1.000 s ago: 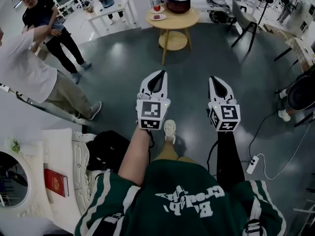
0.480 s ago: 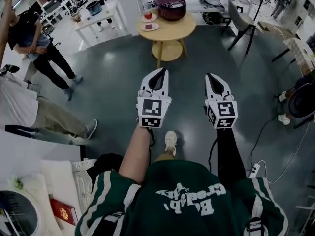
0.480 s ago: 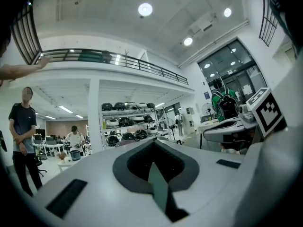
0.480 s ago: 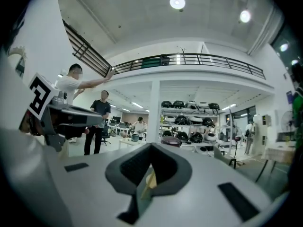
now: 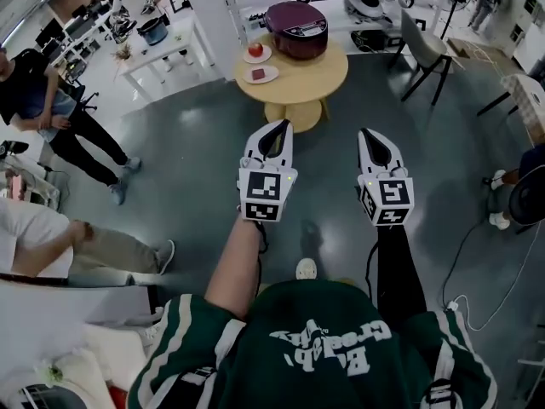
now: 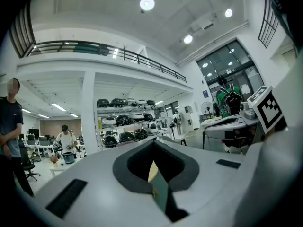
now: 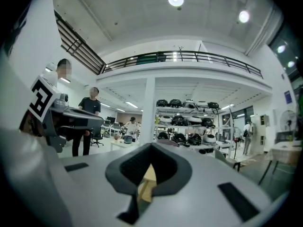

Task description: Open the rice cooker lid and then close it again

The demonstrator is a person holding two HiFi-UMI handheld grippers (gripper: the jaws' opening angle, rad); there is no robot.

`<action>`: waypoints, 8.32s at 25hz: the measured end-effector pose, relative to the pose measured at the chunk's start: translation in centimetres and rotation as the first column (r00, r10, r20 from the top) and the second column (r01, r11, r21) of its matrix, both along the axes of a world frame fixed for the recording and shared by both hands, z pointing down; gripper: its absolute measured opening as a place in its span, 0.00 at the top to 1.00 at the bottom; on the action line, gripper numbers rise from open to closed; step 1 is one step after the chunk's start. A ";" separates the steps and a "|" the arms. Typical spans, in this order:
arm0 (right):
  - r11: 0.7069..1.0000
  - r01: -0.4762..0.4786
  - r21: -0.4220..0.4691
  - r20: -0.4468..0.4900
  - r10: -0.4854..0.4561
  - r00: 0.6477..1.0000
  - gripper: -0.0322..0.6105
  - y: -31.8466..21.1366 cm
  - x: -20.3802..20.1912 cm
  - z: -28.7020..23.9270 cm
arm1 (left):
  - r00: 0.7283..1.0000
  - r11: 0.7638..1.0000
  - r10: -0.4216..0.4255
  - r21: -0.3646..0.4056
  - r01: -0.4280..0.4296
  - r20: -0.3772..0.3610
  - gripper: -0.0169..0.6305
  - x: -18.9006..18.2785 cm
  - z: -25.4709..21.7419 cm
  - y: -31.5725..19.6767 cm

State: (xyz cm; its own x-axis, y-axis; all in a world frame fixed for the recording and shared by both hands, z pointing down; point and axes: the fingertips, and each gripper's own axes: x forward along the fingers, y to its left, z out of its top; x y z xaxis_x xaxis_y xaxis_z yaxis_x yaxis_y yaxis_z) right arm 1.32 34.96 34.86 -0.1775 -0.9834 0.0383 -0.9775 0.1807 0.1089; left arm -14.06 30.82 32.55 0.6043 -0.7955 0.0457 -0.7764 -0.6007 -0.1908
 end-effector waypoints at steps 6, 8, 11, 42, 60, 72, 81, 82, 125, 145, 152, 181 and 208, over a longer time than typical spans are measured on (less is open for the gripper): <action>1.000 -0.008 -0.015 -0.002 0.008 1.000 0.95 -6.3 0.8 0.9 | 1.000 0.999 0.005 -0.034 -0.005 -0.007 0.98 0.7 2.0 -6.1; 1.000 -0.012 -0.014 -0.004 0.012 1.000 0.95 -8.0 1.2 1.0 | 1.000 0.999 0.012 -0.040 -0.012 -0.005 0.98 1.2 2.4 -7.8; 1.000 -0.003 -0.009 -0.010 0.003 1.000 0.94 -10.9 1.6 1.2 | 1.000 0.999 0.012 -0.037 -0.012 -0.007 0.98 1.8 2.8 -10.6; 0.964 0.262 -0.041 -0.003 -0.262 0.965 0.94 -58.0 13.6 2.9 | 0.985 0.984 -0.170 -0.057 0.169 -0.008 0.98 16.7 4.6 -54.1; 0.923 0.377 -0.082 0.066 -0.372 0.926 0.94 -66.8 13.8 5.2 | 0.969 0.967 -0.246 -0.072 0.245 -0.007 0.98 18.3 6.2 -61.0; 0.926 0.336 -0.175 0.048 -0.332 0.942 0.94 -70.2 12.4 8.2 | 0.970 0.964 -0.241 -0.121 0.238 -0.008 0.98 16.3 9.0 -63.9; 0.931 0.307 -0.198 0.009 -0.311 0.950 0.94 -71.6 10.8 9.0 | 0.978 0.972 -0.204 -0.124 0.199 -0.034 0.98 15.1 9.6 -65.0; 0.930 0.305 -0.204 0.008 -0.310 0.951 0.94 -71.8 10.4 9.2 | 0.978 0.973 -0.204 -0.122 0.198 -0.037 0.98 14.7 9.5 -65.1; 0.848 0.280 -0.451 -0.009 -0.318 0.948 0.94 -74.5 9.5 17.9 | 0.994 0.905 -0.112 -0.412 0.104 0.007 0.98 18.1 18.7 -68.0; 0.884 0.248 -0.396 0.008 -0.267 0.964 0.94 -74.6 9.3 16.2 | 0.987 0.915 -0.162 -0.375 0.147 -0.009 0.98 14.7 16.7 -68.6; 0.891 0.243 -0.384 0.016 -0.257 0.966 0.94 -74.8 9.4 15.7 | 0.985 0.915 -0.170 -0.372 0.155 -0.009 0.98 14.0 16.6 -69.0; 0.884 0.464 -0.052 0.049 -0.461 0.886 0.92 -95.2 6.6 -5.6 | 0.932 0.934 -0.354 -0.088 0.347 -0.075 0.98 8.3 -4.3 -86.4; 0.784 0.522 -0.335 0.038 -0.543 0.839 0.95 -105.4 4.5 -6.8 | 0.927 0.897 -0.374 -0.251 0.365 0.013 0.98 6.7 -4.2 -97.3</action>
